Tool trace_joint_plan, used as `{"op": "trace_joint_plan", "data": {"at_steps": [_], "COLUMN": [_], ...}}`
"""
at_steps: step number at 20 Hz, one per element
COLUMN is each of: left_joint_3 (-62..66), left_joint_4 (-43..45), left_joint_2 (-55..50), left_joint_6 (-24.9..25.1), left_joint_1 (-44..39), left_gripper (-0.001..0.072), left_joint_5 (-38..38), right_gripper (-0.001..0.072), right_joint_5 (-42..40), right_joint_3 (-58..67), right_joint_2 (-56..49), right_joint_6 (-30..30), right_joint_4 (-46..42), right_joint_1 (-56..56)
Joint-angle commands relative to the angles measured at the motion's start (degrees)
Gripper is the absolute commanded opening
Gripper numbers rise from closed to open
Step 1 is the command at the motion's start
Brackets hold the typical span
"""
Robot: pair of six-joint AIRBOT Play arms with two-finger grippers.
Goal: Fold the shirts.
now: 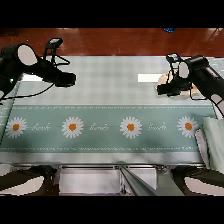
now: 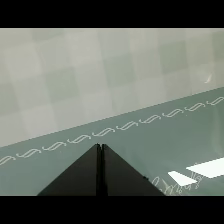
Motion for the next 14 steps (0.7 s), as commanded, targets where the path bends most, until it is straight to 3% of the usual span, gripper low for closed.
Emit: {"op": "trace_joint_plan", "data": {"at_steps": [1, 9, 10, 14], "left_joint_3": [-0.02, -0.02, -0.02, -0.02], "left_joint_4": [0.02, 0.09, 0.28, 1.07], "left_joint_2": [-0.04, -3.48, -4.48, -8.28], "left_joint_6": [0.00, 0.00, 0.00, 0.02], "left_joint_1": [-0.04, 0.33, 0.48, 1.18], "left_gripper": [0.0022, 0.0024, 0.0058, 0.0396], "left_joint_5": [0.02, 8.74, 9.55, 10.69], "right_gripper": [0.0018, 0.0018, 0.0018, 0.0018], "right_joint_5": [-0.31, -9.03, -9.03, -10.51], "right_joint_3": [-0.02, -0.02, -0.02, -0.02], "right_joint_2": [-0.04, -0.07, -0.07, -0.07], "right_joint_6": [0.02, 0.04, 0.04, -0.20], "right_joint_4": [0.26, 0.83, 1.64, 3.50], "right_joint_1": [0.04, -0.02, -0.02, -0.02]}}
